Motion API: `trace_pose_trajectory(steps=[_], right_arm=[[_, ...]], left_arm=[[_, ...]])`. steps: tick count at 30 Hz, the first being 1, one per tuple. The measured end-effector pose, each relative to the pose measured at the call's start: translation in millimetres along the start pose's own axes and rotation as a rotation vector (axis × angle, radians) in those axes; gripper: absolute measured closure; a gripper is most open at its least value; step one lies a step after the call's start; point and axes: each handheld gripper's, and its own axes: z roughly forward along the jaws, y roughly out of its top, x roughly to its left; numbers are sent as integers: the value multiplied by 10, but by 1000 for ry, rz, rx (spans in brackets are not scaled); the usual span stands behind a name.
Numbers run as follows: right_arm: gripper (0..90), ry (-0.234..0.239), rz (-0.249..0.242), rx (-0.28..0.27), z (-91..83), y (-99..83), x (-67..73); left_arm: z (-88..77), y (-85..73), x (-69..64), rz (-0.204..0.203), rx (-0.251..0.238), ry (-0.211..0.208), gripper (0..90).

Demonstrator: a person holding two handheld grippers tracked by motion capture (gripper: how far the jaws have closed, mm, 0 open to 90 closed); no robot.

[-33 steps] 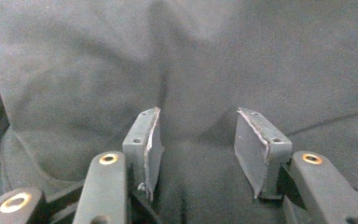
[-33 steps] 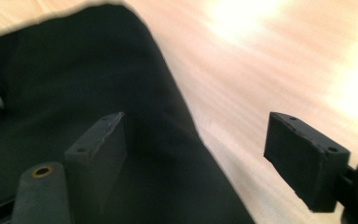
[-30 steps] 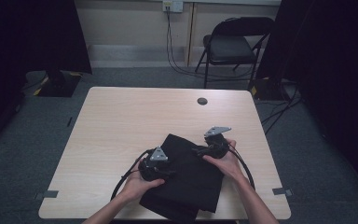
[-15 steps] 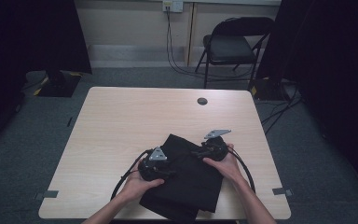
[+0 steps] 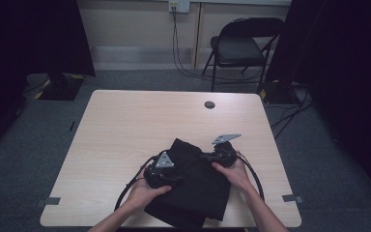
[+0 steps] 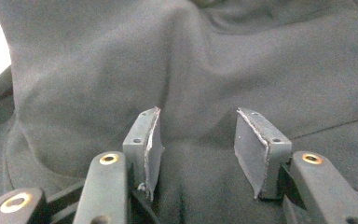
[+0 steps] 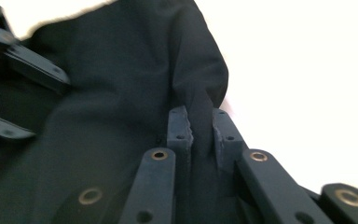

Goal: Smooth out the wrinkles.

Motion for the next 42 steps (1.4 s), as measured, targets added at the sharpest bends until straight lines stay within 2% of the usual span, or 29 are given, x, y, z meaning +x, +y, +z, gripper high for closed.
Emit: trace_pose_trajectory(steps=[3,5,8,10,11,12,15,16,17,20,21,22,24,25,28,29,30,32,34,36,37,39,40,41,42], right_arm=[[818,30,-8,-40,-87,69,60],[823,43,-34,-56,-147,124,126],[828,70,-57,-89,-234,185,233],[829,72,-75,-102,-275,216,281],[829,72,-75,-102,-275,216,281],[831,66,-73,-112,-299,230,280],[831,63,-51,-126,-313,222,220],[832,59,-45,-127,-315,218,199],[832,55,-40,-130,-312,216,175],[833,46,-38,-127,-276,243,119],[833,40,-39,-129,-260,257,100],[833,35,-32,-131,-241,270,80],[834,25,-26,-130,-207,301,39],[835,14,-29,-130,-193,328,19],[835,1,-32,-145,-197,452,-40],[836,-5,-38,-147,-214,518,-60],[836,-9,-46,-147,-226,559,-72],[836,-27,-57,-154,-263,663,-91],[837,-37,-67,-163,-300,747,-92],[837,-26,-80,-184,-352,790,-33],[837,-16,-93,-191,-374,788,20],[838,-8,-126,-186,-409,764,143],[838,-3,-146,-186,-431,737,218],[838,-3,-146,-186,-431,737,218],[838,9,-175,-179,-470,658,363]], left_arm=[[0,-2,10,3,-2,2,509],[5,1,11,11,-3,6,508],[0,23,0,36,11,20,504],[-52,58,17,72,32,7,496],[-52,58,17,72,32,7,482],[-93,76,31,70,37,-10,482],[-264,70,29,62,11,-65,425],[-358,45,10,71,1,-106,412],[-439,16,-11,76,-12,-125,397],[-633,-74,-50,77,-34,-178,361],[-661,-99,-64,87,-30,-180,351],[-668,-115,-73,97,-22,-170,351],[-629,-146,-64,86,-8,-169,341],[-603,-147,-54,88,1,-156,342],[-582,-128,-30,78,-15,-147,362],[-601,-91,-6,49,-62,-142,372],[-598,-74,0,55,-66,-123,390],[-568,-70,21,59,-60,-111,396],[-513,-74,25,67,-37,-79,401],[-428,-83,6,91,10,-25,431],[-389,-89,1,96,25,-23,448],[-318,-103,-32,110,48,24,451],[-302,-99,-37,104,47,31,451],[-302,-99,-37,104,47,31,455],[-304,-98,-34,101,47,32,455]])
